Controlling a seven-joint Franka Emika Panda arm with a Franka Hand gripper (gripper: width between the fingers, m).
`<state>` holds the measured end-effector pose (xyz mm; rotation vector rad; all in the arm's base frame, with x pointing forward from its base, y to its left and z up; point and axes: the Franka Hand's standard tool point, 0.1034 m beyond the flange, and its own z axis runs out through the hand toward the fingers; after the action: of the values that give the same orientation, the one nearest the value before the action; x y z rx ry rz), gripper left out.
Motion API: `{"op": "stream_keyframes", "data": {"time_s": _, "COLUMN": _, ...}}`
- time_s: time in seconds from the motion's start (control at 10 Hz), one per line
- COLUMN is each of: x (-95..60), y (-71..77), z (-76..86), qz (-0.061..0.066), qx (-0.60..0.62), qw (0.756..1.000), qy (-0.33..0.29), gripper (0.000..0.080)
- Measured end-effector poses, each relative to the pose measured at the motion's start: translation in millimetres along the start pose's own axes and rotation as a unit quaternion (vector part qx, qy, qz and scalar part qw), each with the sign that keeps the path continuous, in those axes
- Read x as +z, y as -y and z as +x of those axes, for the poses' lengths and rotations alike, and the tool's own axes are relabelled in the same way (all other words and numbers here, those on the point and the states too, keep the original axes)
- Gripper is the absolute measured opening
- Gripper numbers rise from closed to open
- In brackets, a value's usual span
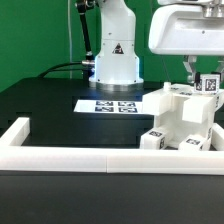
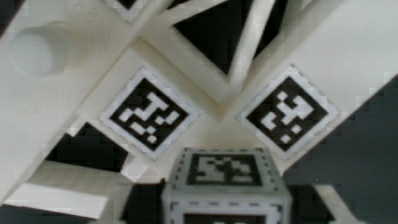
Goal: Assemble chair
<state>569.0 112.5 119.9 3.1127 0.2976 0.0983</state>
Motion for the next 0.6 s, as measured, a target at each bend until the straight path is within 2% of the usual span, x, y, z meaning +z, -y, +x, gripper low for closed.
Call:
{"op": "stream_keyframes", "data": {"time_s": 0.3, "x": 0.0, "y": 0.2, "z": 0.1, "qz": 0.001, "qx": 0.028, "qw": 1.0, "qy": 0.0, "gripper": 0.0289}}
{"op": "stream_keyframes", "data": {"time_s": 0.6, "x": 0.1, "y": 1.1, "z": 0.0, "qz": 0.003, "qx": 0.156, "qw": 0.988, "qy": 0.0, "gripper": 0.0289}}
